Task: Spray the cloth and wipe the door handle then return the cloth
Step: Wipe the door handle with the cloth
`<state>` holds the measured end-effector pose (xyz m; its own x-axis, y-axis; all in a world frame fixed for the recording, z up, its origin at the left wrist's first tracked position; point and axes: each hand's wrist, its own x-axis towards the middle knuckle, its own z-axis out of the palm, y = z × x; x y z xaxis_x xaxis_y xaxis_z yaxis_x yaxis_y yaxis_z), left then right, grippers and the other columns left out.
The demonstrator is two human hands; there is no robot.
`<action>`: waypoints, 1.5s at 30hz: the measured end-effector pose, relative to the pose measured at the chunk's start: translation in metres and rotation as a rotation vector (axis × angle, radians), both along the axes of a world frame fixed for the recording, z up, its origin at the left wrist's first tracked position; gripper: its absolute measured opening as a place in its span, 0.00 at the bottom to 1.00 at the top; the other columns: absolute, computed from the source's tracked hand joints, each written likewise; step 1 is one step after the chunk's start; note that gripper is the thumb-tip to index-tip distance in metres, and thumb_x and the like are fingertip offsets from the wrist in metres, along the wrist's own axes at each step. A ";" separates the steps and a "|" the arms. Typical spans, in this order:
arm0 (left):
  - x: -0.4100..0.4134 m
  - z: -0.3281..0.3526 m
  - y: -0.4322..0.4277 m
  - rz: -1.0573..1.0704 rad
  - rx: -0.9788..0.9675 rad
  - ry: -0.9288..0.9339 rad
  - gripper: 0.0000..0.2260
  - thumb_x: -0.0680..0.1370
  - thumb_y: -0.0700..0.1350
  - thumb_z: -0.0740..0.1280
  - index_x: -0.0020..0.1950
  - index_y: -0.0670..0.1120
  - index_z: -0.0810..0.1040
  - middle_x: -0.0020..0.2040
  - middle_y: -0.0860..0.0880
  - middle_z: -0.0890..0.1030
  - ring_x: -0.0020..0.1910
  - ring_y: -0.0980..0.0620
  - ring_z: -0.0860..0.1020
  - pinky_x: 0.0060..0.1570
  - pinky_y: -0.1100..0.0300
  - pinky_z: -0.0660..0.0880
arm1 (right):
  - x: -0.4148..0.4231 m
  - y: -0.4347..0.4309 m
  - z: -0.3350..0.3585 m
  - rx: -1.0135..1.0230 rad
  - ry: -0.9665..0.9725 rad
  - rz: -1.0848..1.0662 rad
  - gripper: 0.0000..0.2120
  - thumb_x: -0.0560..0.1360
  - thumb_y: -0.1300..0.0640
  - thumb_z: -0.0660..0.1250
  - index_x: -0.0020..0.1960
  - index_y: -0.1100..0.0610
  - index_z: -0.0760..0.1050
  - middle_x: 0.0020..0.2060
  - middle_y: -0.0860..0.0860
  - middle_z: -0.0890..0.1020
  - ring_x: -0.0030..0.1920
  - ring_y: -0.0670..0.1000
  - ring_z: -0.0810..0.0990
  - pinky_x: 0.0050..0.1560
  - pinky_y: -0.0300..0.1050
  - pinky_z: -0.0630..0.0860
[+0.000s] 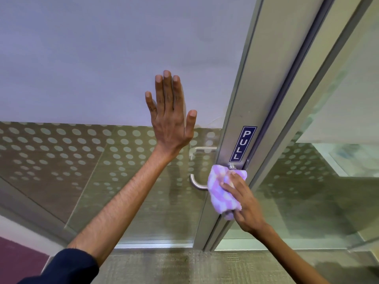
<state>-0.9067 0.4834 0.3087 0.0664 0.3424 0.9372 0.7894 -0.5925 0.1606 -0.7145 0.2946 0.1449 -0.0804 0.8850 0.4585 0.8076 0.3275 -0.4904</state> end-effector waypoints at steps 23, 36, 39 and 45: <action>0.001 0.005 -0.006 0.061 0.026 -0.019 0.34 0.80 0.59 0.39 0.77 0.36 0.47 0.76 0.33 0.61 0.78 0.54 0.35 0.76 0.46 0.35 | -0.136 0.008 -0.008 0.110 0.802 -0.670 0.26 0.75 0.50 0.60 0.72 0.42 0.68 0.77 0.55 0.63 0.74 0.56 0.68 0.64 0.57 0.73; 0.000 0.002 -0.005 0.021 0.047 -0.001 0.29 0.81 0.53 0.45 0.78 0.45 0.38 0.80 0.49 0.37 0.79 0.52 0.36 0.77 0.46 0.37 | -0.193 -0.002 -0.009 0.051 0.784 -0.487 0.33 0.71 0.65 0.58 0.73 0.43 0.66 0.71 0.47 0.73 0.72 0.59 0.70 0.66 0.54 0.73; -0.001 0.002 -0.005 0.001 0.037 0.006 0.30 0.81 0.52 0.45 0.78 0.47 0.35 0.78 0.54 0.31 0.79 0.52 0.36 0.77 0.47 0.36 | -0.197 -0.007 0.001 0.035 0.813 -0.478 0.33 0.70 0.66 0.59 0.70 0.39 0.68 0.69 0.42 0.74 0.71 0.53 0.71 0.64 0.51 0.73; -0.001 0.002 -0.005 -0.001 -0.002 0.027 0.28 0.82 0.53 0.44 0.78 0.43 0.41 0.79 0.52 0.32 0.79 0.51 0.36 0.78 0.46 0.37 | -0.186 -0.028 0.037 0.010 1.010 -0.443 0.21 0.69 0.59 0.61 0.53 0.38 0.80 0.56 0.35 0.81 0.59 0.37 0.77 0.53 0.28 0.72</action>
<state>-0.9081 0.4782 0.3103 0.0917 0.3444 0.9344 0.7929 -0.5929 0.1407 -0.9001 0.2666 0.1824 0.6588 0.7388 0.1422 0.0834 0.1162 -0.9897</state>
